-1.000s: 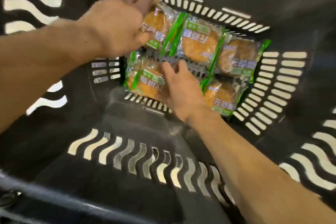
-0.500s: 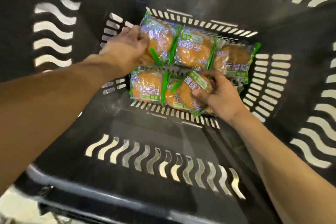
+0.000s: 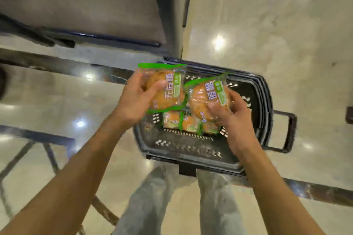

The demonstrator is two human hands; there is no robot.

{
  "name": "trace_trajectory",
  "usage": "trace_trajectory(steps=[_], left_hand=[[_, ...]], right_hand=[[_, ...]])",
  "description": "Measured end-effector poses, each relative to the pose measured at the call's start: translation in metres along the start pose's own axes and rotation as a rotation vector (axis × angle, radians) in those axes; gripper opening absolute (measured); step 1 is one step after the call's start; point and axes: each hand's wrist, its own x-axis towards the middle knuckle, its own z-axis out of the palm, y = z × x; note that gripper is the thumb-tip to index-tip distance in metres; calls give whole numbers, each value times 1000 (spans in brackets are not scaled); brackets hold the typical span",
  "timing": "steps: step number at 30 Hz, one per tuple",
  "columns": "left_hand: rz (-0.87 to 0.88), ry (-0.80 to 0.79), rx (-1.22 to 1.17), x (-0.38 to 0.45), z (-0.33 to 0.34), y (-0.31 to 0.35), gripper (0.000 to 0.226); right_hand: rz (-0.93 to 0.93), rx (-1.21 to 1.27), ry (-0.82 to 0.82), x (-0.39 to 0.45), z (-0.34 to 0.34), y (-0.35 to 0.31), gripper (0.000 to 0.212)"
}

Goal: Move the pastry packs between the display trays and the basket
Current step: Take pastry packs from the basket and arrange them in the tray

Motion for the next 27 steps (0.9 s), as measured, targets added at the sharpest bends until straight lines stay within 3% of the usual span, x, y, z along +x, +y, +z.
trace_trajectory(steps=[4,10,17,24,27], left_hand=[[84,51,-205,-94,-60,139,13],[215,84,-307,-207,-122,253,39],[446,137,-289,-286,-204,297,45],[547,114,-241,-261,-296,306,53],[540,81,-228,-228,-347,308,65]], right_hand=[[-154,106,13,-109,30,-138,50],[-318,246,-120,-237,68,-270,53],[-549,162,-251,-301,114,-335,65],[-686,14,-254,-299,204,-363,88],[-716,-19,-201,-284,259,-377,71]])
